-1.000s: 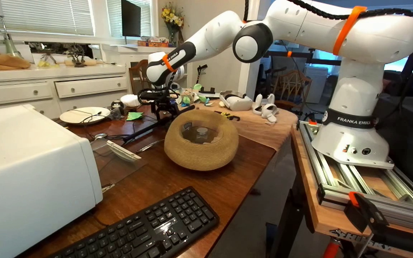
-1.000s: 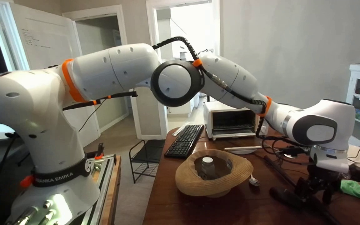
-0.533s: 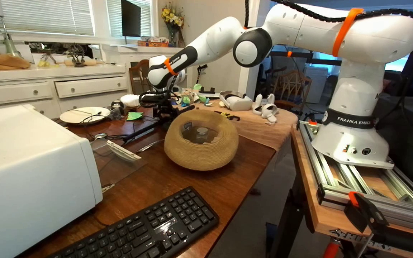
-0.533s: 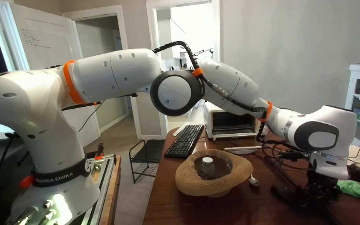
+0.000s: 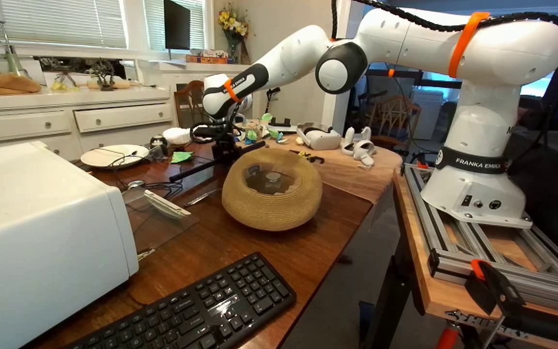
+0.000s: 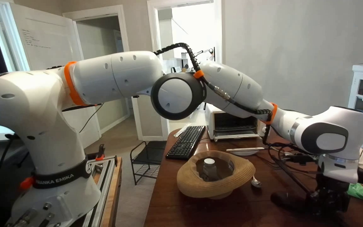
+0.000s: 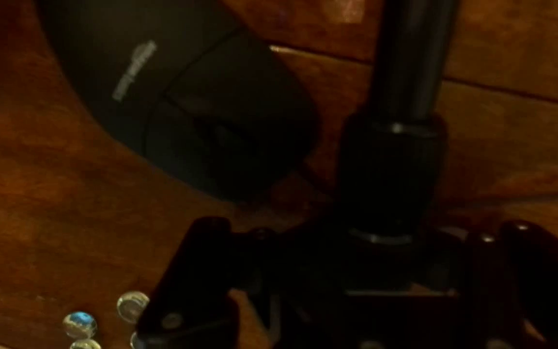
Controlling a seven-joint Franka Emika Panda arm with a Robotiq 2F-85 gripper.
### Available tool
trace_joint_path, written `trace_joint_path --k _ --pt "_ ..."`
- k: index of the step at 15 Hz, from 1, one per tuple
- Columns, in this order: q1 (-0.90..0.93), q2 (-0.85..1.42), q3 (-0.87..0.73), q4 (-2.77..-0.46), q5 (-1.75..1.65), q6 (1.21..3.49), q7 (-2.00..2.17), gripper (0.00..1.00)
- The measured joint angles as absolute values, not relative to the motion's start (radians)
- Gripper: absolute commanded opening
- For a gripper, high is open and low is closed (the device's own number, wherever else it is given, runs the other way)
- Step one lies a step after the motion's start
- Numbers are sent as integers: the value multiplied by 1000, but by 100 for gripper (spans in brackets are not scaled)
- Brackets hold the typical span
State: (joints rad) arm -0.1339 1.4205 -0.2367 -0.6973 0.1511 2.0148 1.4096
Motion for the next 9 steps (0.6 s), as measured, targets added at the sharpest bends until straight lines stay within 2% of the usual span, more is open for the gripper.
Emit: trace_joint_path --k 9 --pt "-117 1356 -357 -679 124 2154 1415 0"
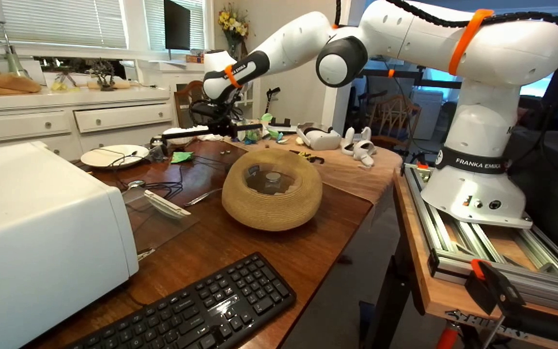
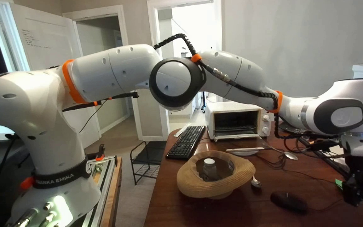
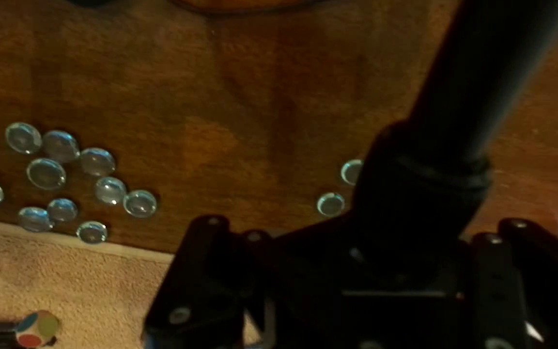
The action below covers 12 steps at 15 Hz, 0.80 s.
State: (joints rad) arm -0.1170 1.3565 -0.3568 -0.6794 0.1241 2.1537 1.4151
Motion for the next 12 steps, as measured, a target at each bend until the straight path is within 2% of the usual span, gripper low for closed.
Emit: trace_joint_path --k 12 --pt "49 1384 -479 -773 5 2176 1416 0"
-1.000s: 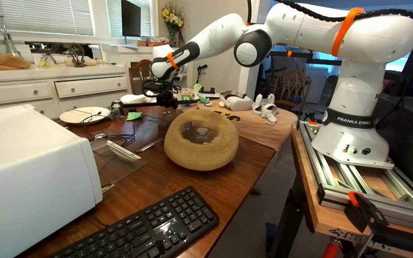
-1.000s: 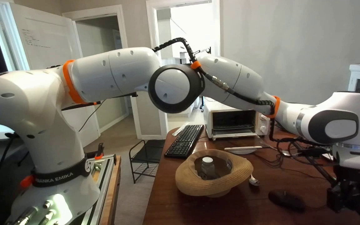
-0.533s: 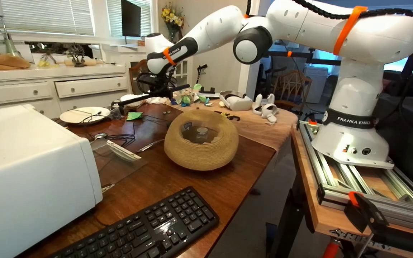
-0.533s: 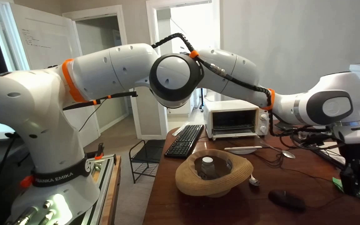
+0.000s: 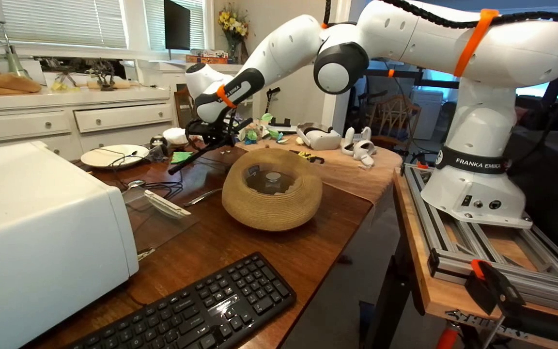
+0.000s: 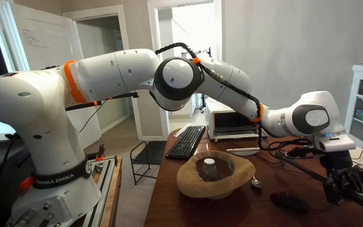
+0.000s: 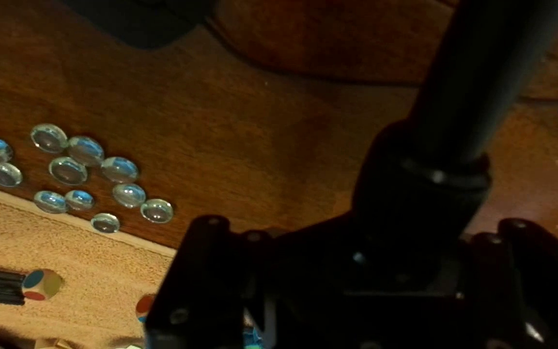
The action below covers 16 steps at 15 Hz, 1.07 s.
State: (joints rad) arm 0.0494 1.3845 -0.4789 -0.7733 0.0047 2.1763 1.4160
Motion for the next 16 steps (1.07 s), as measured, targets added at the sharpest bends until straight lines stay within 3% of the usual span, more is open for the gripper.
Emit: trace_joint_path --k 16 --pt "142 1412 -491 -730 -19 2079 1468 0"
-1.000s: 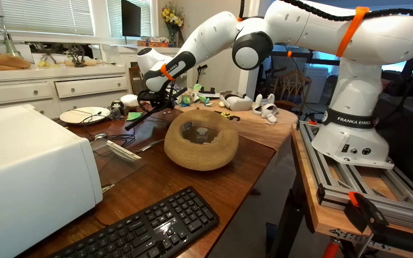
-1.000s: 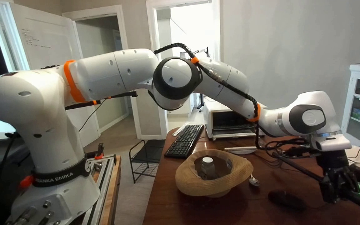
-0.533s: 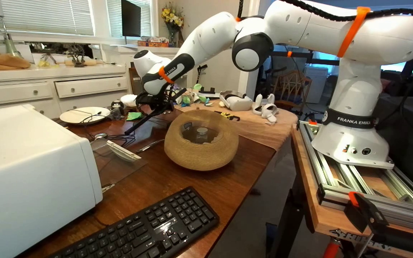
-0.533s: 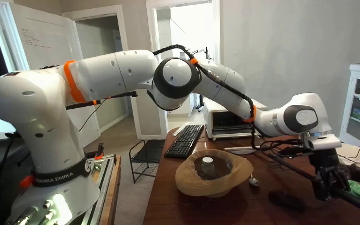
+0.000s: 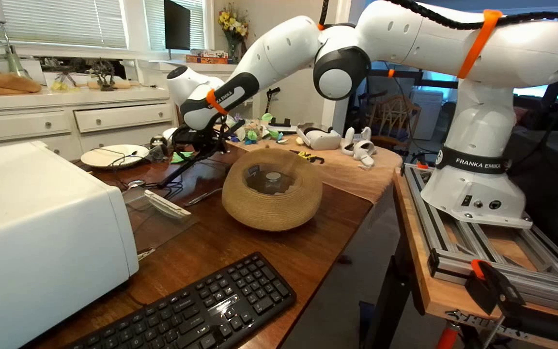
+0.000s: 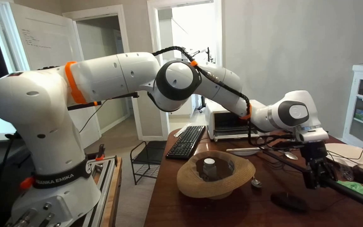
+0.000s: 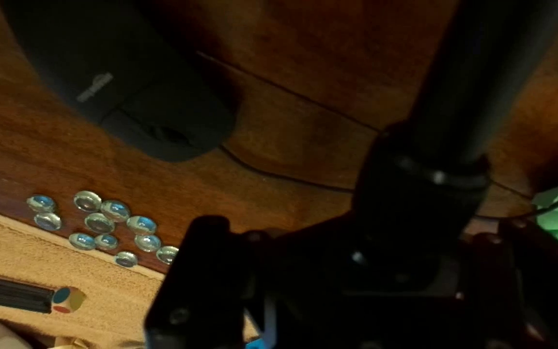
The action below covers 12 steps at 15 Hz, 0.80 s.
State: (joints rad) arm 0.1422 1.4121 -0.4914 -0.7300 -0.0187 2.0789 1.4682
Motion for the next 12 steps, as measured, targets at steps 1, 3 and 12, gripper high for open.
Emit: trace_joint_path --k 1,3,12 --pt "138 1415 -471 -715 -48 2061 1486 0" --pt "131 1428 -441 -681 -92 2026 1519 0" --pt "128 1483 -392 -582 -155 1978 1605 0"
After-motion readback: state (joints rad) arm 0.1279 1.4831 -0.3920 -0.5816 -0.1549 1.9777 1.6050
